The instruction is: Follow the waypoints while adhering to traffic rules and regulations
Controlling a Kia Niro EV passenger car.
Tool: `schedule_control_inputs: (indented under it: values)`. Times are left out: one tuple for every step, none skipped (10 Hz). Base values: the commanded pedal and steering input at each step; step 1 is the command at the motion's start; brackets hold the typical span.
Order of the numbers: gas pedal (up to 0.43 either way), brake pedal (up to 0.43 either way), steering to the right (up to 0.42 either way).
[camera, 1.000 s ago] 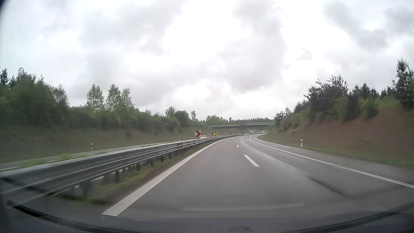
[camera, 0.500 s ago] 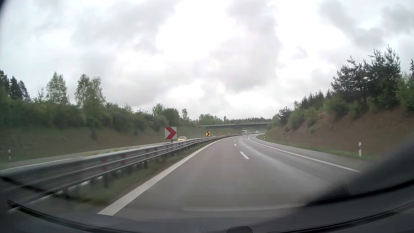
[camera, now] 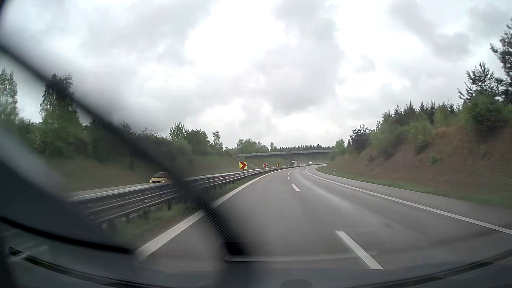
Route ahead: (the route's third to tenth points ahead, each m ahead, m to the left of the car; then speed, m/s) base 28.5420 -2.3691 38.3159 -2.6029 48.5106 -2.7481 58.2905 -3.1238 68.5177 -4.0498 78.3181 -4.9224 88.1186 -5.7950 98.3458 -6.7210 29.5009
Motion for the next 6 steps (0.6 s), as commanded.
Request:
schedule_control_inputs:
  values:
    - [0.268, 0.000, 0.009]
    - [0.268, 0.000, 0.009]
    - [0.268, 0.000, 0.009]
    - [0.268, 0.000, 0.009]
    - [0.268, 0.000, 0.009]
    - [0.268, 0.000, 0.009]
